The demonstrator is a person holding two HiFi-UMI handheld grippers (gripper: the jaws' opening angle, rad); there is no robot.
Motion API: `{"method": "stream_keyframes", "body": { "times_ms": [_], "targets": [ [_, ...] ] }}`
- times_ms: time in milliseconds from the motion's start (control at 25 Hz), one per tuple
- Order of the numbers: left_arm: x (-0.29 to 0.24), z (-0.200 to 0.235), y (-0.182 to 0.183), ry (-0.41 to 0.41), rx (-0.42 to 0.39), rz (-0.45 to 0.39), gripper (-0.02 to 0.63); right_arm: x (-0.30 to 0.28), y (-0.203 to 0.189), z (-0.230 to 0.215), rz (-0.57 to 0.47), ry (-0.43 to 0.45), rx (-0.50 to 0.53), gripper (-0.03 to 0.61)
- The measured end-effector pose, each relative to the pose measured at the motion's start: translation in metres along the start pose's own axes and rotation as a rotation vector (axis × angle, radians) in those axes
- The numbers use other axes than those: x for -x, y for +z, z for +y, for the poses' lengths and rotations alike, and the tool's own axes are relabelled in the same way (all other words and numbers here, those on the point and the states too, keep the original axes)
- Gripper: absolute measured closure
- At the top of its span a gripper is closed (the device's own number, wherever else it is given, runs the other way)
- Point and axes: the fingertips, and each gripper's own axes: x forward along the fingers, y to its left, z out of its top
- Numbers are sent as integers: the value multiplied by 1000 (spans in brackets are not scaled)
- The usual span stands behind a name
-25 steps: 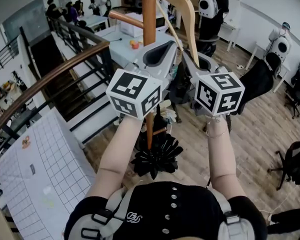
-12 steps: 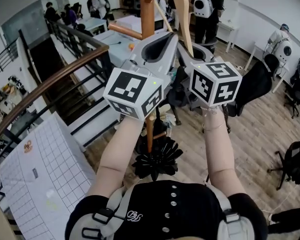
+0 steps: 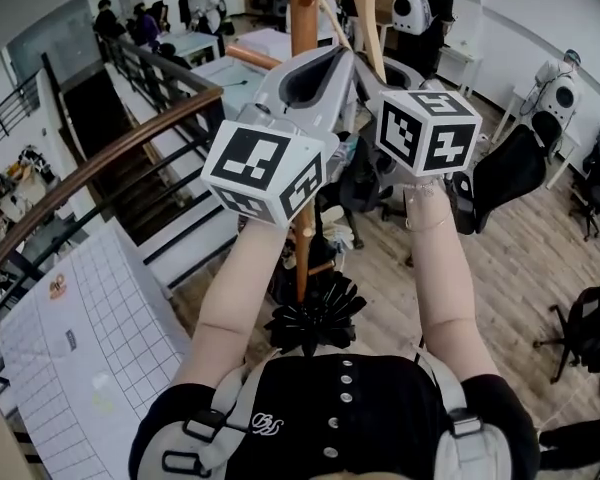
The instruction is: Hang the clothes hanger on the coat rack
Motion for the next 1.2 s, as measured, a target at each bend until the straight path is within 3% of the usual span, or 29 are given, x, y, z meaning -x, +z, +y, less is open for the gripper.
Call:
{"method": "stream_keyframes", "body": {
  "times_ms": [840,1200],
  "targets": [
    [3,15,-14,49,-5,27,615,-42,-6,-7,59,31,8,578],
    [2,7,-24,45,-17,68,615,-34,-4,7,35,54,17,545]
  ]
}}
